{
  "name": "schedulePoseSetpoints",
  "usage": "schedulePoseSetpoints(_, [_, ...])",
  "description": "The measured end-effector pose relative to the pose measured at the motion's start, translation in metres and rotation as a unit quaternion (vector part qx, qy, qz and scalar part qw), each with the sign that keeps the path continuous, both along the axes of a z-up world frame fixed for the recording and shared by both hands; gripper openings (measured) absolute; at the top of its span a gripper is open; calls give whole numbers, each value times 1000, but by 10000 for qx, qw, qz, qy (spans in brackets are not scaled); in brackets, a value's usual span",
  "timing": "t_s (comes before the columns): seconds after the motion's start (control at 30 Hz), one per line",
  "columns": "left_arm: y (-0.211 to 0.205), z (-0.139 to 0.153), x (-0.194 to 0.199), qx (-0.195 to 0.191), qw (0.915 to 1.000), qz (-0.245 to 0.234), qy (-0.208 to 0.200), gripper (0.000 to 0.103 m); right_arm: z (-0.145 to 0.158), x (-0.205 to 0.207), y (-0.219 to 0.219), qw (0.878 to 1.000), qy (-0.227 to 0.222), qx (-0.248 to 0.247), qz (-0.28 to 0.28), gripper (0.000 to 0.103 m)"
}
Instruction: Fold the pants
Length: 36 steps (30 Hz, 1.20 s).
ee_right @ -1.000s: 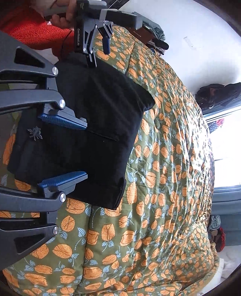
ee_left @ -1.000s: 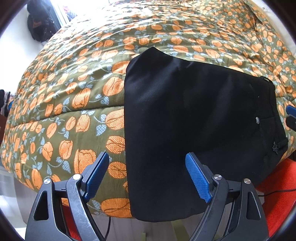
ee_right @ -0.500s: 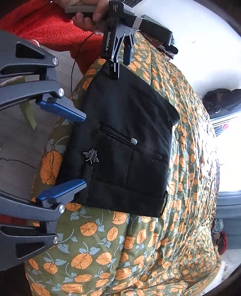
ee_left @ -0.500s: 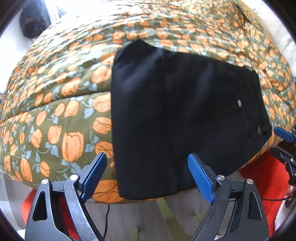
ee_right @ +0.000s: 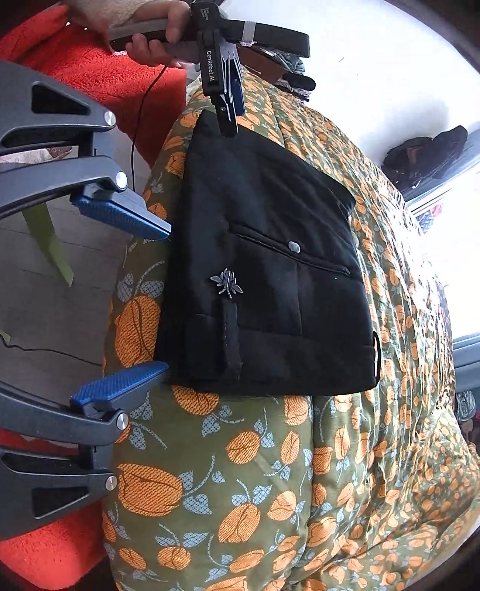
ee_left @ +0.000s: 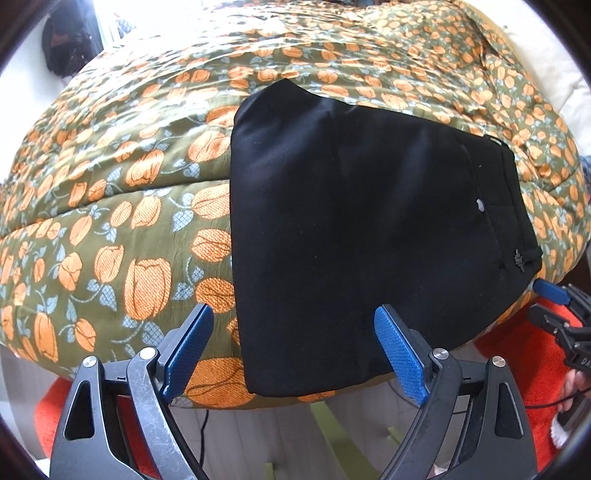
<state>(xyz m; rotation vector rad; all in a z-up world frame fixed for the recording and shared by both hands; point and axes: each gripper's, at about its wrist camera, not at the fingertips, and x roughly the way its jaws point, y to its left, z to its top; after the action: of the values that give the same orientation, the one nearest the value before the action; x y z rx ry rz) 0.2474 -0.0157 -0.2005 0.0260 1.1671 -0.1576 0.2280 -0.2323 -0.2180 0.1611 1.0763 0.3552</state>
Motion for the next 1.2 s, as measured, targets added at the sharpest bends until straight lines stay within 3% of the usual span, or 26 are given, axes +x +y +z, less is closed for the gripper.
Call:
schedulePoseSetpoints(0.7, [-6,3,5,-73,9999,-92,-115,90,4,-5,2,9997,-207,71,82,68])
schedulePoseSetpoints(1.2, [-6,1,12,-227,9997,-110,21,90,1,-4,4,9998,-151,73,138,68])
